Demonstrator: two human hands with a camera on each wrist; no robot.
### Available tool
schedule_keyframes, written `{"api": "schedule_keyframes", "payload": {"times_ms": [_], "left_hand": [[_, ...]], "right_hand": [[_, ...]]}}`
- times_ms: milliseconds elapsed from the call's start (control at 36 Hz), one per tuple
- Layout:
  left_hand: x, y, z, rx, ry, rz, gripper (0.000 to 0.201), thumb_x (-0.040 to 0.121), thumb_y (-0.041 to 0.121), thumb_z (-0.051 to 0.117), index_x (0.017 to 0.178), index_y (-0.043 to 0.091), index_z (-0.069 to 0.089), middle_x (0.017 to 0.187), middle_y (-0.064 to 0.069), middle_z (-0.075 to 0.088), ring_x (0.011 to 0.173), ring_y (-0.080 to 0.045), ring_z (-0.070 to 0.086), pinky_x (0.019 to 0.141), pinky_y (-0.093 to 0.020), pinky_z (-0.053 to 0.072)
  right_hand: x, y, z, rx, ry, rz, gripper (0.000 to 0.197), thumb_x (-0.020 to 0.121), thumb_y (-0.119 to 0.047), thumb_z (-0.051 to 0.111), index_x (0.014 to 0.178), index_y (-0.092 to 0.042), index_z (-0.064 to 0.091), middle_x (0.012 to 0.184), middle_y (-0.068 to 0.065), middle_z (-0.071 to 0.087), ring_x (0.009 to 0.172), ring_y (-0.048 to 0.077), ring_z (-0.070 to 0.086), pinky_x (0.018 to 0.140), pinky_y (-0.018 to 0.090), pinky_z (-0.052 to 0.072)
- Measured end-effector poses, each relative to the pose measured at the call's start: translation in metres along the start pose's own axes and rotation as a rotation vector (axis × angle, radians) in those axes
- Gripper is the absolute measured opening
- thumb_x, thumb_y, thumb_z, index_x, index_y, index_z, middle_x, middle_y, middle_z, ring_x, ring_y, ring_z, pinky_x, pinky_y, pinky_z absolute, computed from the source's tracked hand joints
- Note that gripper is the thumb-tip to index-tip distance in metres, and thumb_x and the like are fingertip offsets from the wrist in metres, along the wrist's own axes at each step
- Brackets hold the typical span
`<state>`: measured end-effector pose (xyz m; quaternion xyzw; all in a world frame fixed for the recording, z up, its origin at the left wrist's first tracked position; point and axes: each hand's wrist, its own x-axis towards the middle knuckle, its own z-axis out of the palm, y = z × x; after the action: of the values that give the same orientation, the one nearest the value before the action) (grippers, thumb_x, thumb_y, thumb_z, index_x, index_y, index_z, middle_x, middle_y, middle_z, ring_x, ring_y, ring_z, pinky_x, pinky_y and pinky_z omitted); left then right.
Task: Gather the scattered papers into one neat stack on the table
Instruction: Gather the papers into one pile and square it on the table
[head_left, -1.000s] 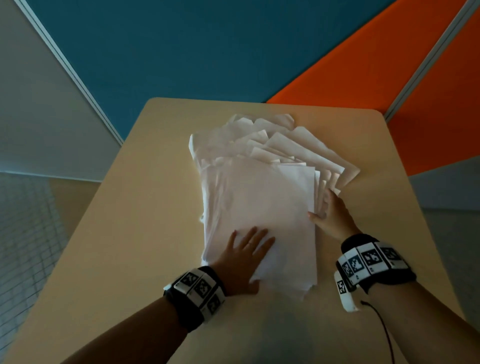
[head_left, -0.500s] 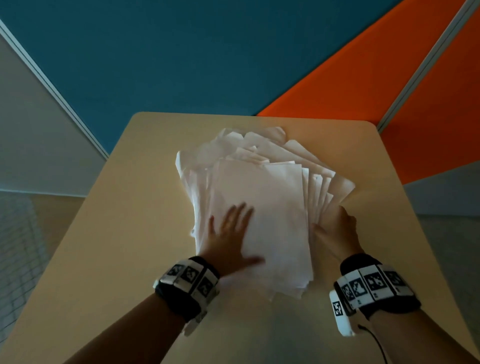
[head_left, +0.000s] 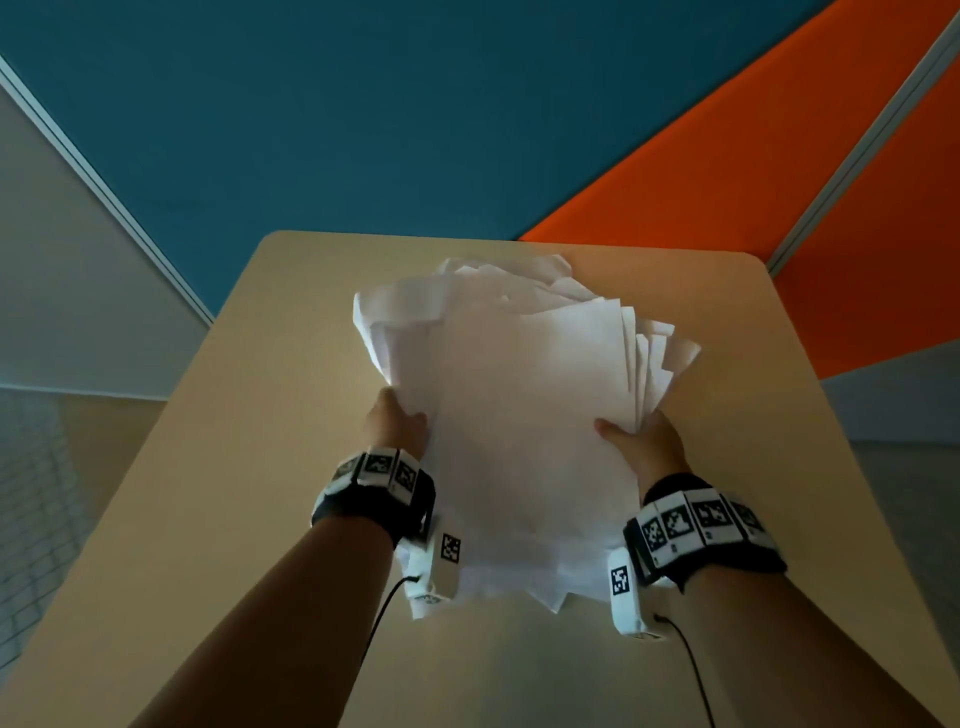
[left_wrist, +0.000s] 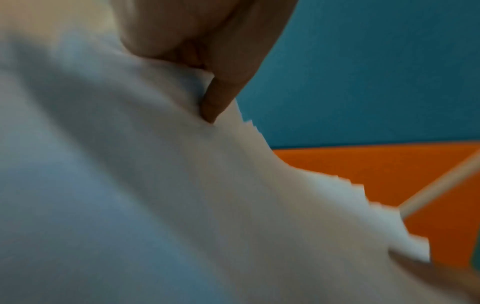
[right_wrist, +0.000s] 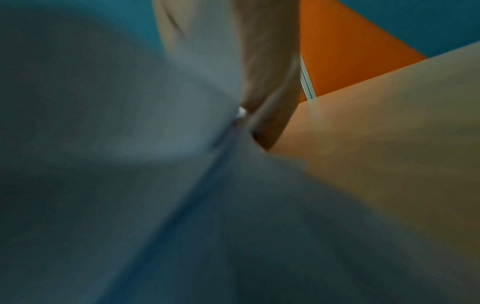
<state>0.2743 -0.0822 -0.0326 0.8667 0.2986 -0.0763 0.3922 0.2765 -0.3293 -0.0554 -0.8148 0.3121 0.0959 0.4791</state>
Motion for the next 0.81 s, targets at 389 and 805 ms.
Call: {"api": "schedule_keyframes", "payload": {"times_ms": [389, 805], "left_hand": [[-0.061, -0.052, -0.014, -0.042, -0.038, 0.124, 0.04, 0.082, 0.006, 0.061, 0.116, -0.011, 0.047, 0.122, -0.029, 0.056, 0.111, -0.037, 0.053, 0.09, -0.037, 0.04], [-0.146, -0.123, -0.02, -0.404, -0.131, -0.01, 0.058, 0.057, 0.024, 0.073, 0.102, 0.006, 0.042, 0.106, -0.021, 0.056, 0.096, -0.025, 0.054, 0.078, -0.036, 0.052]], "right_hand": [[-0.062, 0.052, -0.011, 0.04, -0.073, -0.061, 0.061, 0.073, -0.015, 0.075, 0.126, -0.001, 0.048, 0.126, 0.018, 0.058, 0.116, 0.033, 0.056, 0.102, 0.047, 0.045], [-0.137, 0.119, -0.055, 0.071, -0.118, -0.094, 0.039, 0.078, -0.018, 0.071, 0.106, -0.007, 0.046, 0.104, 0.012, 0.059, 0.099, 0.033, 0.059, 0.087, 0.04, 0.047]]}}
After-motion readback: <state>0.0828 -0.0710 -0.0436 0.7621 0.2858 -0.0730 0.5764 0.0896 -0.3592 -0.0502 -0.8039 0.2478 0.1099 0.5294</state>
